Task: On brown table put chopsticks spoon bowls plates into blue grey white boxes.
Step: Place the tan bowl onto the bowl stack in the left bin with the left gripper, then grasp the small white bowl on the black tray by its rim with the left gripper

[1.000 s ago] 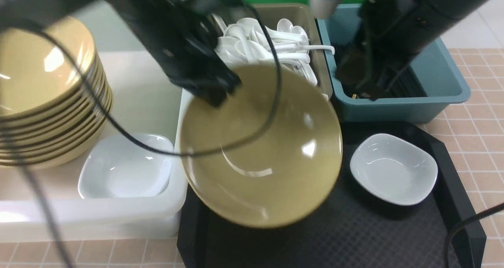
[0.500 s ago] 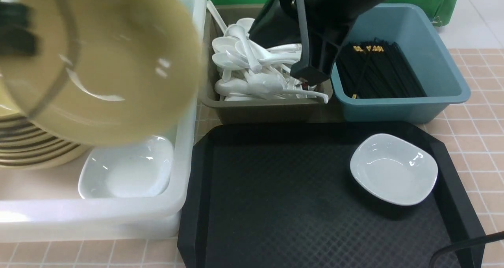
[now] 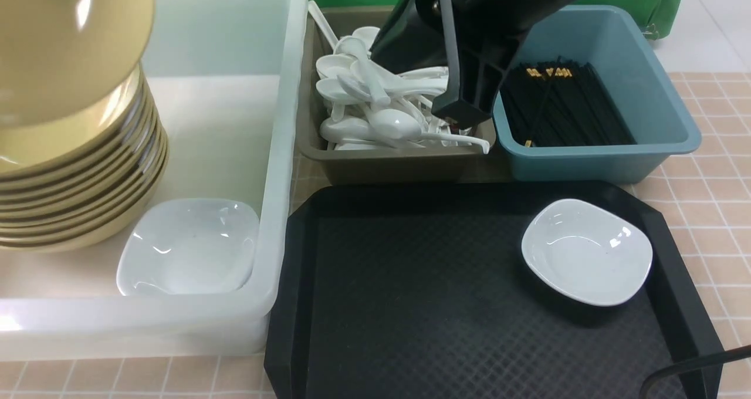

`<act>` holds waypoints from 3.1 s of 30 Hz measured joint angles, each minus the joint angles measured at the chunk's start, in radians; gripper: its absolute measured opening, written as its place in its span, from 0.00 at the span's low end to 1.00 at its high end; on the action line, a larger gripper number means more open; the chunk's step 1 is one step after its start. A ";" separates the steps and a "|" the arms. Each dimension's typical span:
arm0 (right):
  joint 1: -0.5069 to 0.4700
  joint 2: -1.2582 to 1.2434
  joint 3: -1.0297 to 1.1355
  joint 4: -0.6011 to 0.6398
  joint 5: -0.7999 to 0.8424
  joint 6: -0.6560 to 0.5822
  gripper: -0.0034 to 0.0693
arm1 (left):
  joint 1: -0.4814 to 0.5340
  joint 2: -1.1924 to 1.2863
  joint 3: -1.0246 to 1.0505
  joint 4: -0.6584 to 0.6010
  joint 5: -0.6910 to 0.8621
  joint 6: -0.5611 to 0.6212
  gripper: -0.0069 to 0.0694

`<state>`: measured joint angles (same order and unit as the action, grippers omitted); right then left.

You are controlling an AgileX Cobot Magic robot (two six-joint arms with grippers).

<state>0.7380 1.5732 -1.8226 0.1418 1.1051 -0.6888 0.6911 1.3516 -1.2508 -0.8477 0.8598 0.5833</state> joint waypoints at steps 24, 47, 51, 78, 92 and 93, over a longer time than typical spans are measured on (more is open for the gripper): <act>0.000 0.022 0.001 -0.009 0.024 0.000 0.16 | -0.001 0.149 -0.280 0.280 0.166 -0.082 0.81; -0.109 -0.539 0.449 -0.012 -0.282 0.150 0.18 | -1.145 0.497 -0.470 0.331 0.194 0.048 0.09; -0.109 -0.672 0.576 -0.012 -0.364 0.156 0.18 | -1.268 0.571 -0.470 0.354 0.147 0.075 0.10; -0.109 -0.784 0.765 -0.084 -0.336 0.225 0.18 | -1.431 0.861 -0.609 0.498 -0.070 -0.353 0.79; -0.109 -0.783 0.766 -0.101 -0.385 0.222 0.18 | -1.444 0.948 -0.609 0.403 -0.132 -0.296 0.63; -0.109 -0.778 0.766 -0.104 -0.387 0.222 0.18 | -1.449 0.950 -0.609 0.392 -0.132 -0.277 0.57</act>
<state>0.6292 0.7951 -1.0563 0.0373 0.7185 -0.4669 -0.7583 2.3020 -1.8600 -0.4557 0.7279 0.3059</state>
